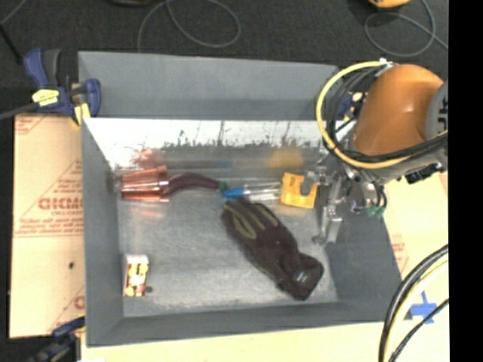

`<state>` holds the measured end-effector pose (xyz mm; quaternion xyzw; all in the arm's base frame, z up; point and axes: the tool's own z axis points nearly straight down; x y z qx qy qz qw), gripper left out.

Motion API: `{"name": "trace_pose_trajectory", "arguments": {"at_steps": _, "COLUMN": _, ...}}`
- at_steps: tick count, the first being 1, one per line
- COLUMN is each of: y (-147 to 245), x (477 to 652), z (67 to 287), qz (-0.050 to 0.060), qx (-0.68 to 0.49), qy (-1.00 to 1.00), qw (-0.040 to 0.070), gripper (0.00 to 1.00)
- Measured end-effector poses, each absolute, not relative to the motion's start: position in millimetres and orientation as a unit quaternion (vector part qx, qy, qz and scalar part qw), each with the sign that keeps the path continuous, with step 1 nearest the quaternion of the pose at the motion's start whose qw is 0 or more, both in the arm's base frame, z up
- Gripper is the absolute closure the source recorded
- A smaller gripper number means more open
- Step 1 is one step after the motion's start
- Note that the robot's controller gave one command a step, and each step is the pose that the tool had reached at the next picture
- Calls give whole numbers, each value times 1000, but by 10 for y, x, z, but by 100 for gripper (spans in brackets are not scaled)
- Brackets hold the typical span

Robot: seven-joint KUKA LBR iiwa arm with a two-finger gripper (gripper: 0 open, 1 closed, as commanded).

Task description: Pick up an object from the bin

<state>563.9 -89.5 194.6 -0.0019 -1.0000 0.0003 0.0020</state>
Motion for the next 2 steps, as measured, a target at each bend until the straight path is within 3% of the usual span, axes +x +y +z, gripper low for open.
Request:
{"name": "trace_pose_trajectory", "arguments": {"at_steps": 1, "y": -892, "x": 5656, "z": 1990, "qz": 1, "qx": -1, "qy": -1000, "qw": -2, "gripper": 0}}
{"name": "trace_pose_trajectory", "arguments": {"at_steps": 2, "y": -651, "x": 5586, "z": 1674, "qz": 1, "qx": -64, "qy": -998, "qw": -5, "gripper": 0}}
